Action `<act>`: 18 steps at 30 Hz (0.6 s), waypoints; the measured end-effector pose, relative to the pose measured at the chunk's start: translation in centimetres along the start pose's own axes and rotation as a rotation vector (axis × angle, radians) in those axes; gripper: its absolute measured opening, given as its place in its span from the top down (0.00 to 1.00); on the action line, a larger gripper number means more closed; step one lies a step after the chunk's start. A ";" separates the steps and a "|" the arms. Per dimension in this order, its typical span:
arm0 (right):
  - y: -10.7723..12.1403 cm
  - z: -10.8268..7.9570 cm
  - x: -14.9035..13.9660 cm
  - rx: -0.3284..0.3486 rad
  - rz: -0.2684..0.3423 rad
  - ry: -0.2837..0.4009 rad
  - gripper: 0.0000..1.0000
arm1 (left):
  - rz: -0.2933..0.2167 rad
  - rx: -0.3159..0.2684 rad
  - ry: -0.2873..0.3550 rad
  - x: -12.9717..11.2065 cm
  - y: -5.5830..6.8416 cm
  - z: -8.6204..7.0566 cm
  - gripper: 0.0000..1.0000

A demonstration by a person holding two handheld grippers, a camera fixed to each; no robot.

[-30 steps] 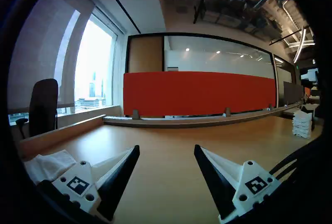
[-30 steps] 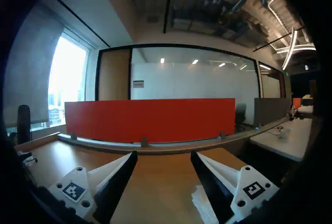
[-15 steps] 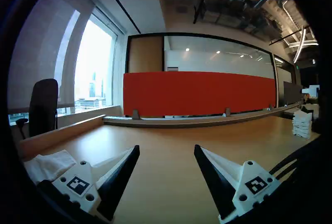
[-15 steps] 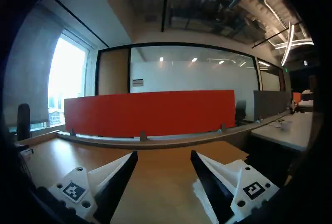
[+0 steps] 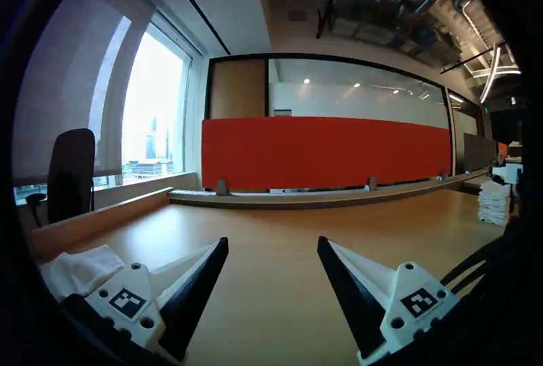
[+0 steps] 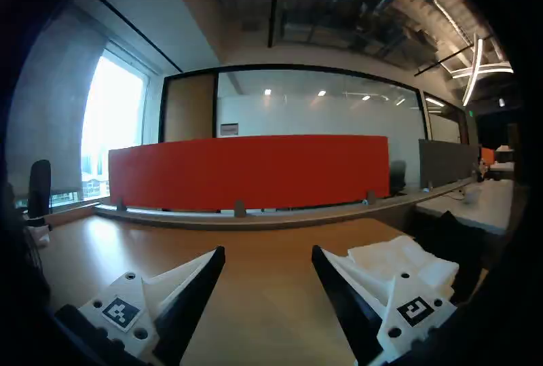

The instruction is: Fold towel

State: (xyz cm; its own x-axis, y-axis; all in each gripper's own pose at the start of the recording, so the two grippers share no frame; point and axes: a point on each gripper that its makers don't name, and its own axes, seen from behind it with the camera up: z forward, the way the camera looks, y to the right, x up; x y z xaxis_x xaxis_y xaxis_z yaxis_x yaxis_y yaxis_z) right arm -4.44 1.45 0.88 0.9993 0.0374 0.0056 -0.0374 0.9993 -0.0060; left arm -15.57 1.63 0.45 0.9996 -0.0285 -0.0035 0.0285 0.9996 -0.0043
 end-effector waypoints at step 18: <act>-0.6 -0.3 -3.4 0.004 -0.038 -0.013 0.01 | 0.000 0.000 0.000 0.0 0.0 0.0 0.03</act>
State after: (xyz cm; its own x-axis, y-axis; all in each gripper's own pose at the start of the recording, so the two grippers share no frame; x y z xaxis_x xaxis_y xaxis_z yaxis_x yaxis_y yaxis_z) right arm -7.78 0.75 0.57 0.9998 -0.0002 0.0190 0.0003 1.0000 -0.0015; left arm -15.60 1.66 0.44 0.9996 -0.0287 -0.0035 0.0286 0.9996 -0.0042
